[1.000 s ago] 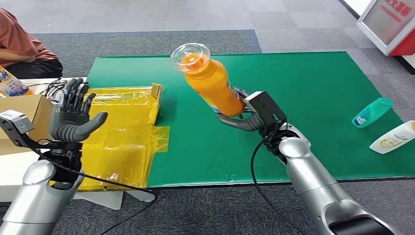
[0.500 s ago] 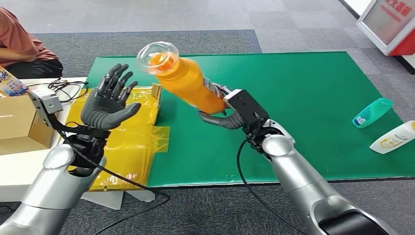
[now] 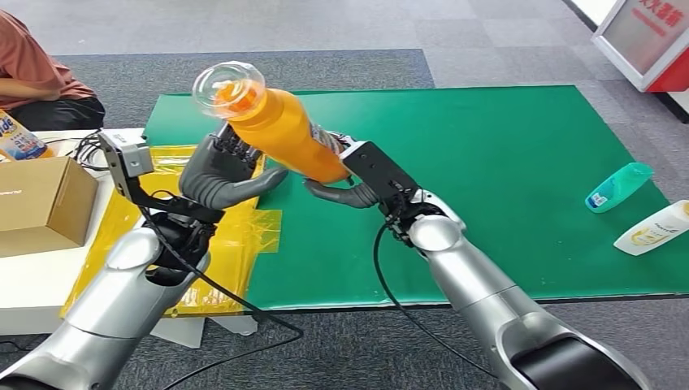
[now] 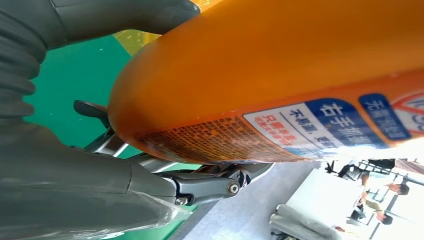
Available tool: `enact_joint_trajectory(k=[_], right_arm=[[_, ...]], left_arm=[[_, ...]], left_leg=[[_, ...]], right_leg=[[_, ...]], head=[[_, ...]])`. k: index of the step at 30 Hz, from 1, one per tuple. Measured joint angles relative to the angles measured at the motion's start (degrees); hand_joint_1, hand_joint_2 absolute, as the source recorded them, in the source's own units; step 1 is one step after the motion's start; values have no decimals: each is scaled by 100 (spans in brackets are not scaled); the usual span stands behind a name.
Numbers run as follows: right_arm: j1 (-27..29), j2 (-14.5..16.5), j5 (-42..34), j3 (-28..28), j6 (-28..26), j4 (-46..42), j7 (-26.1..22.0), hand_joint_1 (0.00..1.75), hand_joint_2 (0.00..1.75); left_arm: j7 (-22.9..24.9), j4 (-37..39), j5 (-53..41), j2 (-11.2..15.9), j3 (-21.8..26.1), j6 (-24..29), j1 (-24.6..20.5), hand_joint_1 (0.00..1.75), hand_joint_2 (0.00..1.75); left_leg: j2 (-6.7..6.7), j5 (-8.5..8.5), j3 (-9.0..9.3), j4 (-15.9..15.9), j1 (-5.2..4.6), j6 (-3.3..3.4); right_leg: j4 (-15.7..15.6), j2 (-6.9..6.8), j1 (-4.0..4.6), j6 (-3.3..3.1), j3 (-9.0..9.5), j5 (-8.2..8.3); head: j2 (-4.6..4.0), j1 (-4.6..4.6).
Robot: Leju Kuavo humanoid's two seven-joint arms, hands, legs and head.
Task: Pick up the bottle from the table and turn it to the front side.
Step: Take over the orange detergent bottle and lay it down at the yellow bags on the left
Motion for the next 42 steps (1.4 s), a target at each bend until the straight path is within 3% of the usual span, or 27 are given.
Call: enact_joint_trajectory(k=[19, 23, 38, 39, 42], right_arm=[[176, 51, 525, 500, -14, -212, -65, 175, 175], [223, 33, 634, 592, -22, -336, -53, 175, 175], [376, 12, 698, 628, -40, -543, -22, 175, 175], [385, 12, 698, 630, -40, -550, -22, 160, 175], [404, 12, 697, 632, -54, -558, -19, 33, 175]], left_arm=[[20, 119, -506, 1, -72, 409, -123, 0, 175], [62, 125, -677, 4, -87, 463, -175, 175, 175], [165, 125, -755, 5, -95, 445, -207, 175, 175], [167, 125, -754, 5, -94, 444, -209, 175, 175], [173, 125, -749, 5, -94, 443, -210, 175, 175]], left_leg=[[0, 0, 0, 0, 0, 0], [0, 0, 0, 0, 0, 0], [0, 0, 0, 0, 0, 0], [0, 0, 0, 0, 0, 0], [0, 0, 0, 0, 0, 0]], right_leg=[[0, 0, 0, 0, -1, 0], [0, 0, 0, 0, -1, 0], [0, 0, 0, 0, -1, 0], [0, 0, 0, 0, 0, 0], [0, 0, 0, 0, 0, 0]], head=[[0, 0], [0, 1], [0, 0], [0, 0], [0, 0]])
